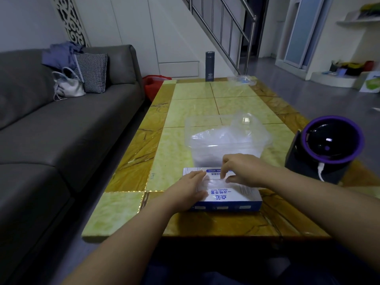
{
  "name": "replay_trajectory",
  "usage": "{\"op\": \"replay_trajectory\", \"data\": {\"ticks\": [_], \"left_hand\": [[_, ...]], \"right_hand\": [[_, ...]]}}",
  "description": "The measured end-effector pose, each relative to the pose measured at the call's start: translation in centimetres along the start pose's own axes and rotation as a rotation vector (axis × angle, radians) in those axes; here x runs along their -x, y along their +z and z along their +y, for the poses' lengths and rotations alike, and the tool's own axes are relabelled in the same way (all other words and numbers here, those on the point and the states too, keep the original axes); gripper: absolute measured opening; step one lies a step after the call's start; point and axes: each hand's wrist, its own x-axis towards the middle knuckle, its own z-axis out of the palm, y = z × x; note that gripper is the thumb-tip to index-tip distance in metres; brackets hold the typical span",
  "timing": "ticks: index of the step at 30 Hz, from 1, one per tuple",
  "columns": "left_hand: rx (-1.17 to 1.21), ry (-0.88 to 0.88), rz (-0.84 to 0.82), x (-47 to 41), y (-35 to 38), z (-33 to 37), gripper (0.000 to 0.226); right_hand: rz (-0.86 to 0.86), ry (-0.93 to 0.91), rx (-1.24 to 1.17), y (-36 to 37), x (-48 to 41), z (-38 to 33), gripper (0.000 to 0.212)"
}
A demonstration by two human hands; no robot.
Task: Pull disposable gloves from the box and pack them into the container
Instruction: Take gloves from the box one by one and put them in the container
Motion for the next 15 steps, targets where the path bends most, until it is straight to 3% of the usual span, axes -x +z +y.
{"op": "replay_trajectory", "data": {"ticks": [2,6,15], "left_hand": [[0.006,-0.005,0.000,0.1,0.0,0.0,0.068],[0.004,-0.010,-0.003,0.2,0.0,-0.1,0.067],[0.025,-0.017,0.005,0.4,-0.2,0.2,0.065]], "right_hand": [[-0.015,0.002,-0.011,1.0,-0.1,-0.6,0.027],[0.029,0.009,-0.014,2.1,-0.5,-1.1,0.016],[-0.057,-0.100,0.081,-4.3,0.2,-1.2,0.008]]}}
